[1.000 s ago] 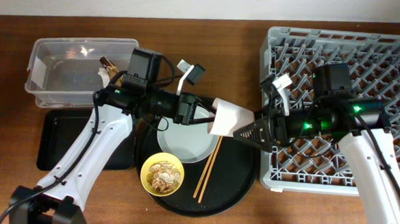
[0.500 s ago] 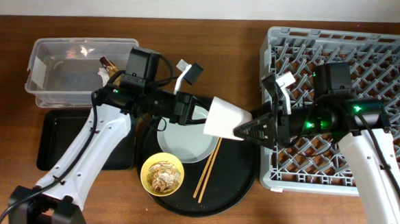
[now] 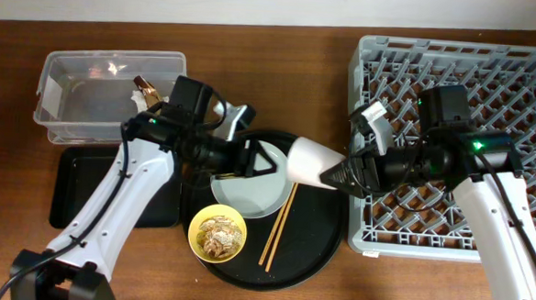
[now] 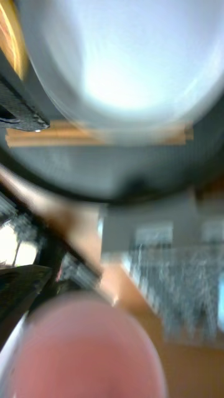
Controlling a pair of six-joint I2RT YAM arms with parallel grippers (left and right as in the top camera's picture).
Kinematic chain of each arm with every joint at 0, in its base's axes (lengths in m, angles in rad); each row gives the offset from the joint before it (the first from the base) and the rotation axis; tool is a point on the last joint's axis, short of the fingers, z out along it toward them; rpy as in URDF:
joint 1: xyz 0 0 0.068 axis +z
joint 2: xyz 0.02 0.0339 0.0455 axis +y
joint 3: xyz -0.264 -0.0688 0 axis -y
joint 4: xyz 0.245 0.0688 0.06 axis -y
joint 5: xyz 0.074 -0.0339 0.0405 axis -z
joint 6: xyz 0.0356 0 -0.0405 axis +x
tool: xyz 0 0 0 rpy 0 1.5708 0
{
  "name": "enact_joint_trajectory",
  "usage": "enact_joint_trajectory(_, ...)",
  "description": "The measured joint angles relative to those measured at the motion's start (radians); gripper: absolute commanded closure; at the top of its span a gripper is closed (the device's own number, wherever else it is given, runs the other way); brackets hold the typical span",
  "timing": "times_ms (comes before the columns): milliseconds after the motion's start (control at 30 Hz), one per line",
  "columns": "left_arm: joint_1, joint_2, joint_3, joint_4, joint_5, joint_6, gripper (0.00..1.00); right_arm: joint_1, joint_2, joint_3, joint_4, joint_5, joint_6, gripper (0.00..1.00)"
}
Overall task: Sort waste into correct bins and load items into the dishwasher rack
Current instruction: 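Hand the pink cup from the left gripper to the right gripper, then place the pink cup upside down in the rack's right side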
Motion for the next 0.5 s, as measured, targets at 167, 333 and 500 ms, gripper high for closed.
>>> enact_joint_trajectory(167,0.053,-0.035,0.001,-0.119,-0.340,0.000,0.30,-0.129,0.004,0.048,-0.083,0.322,0.175,0.55)
enact_joint_trajectory(333,0.101,-0.159,0.001,-0.131,-0.537,0.000,0.29,-0.354,0.005,0.184,-0.145,0.558,0.313,0.55)
enact_joint_trajectory(500,0.114,-0.196,0.001,-0.131,-0.580,0.000,0.28,-0.541,0.011,0.209,-0.193,0.750,0.418,0.55)
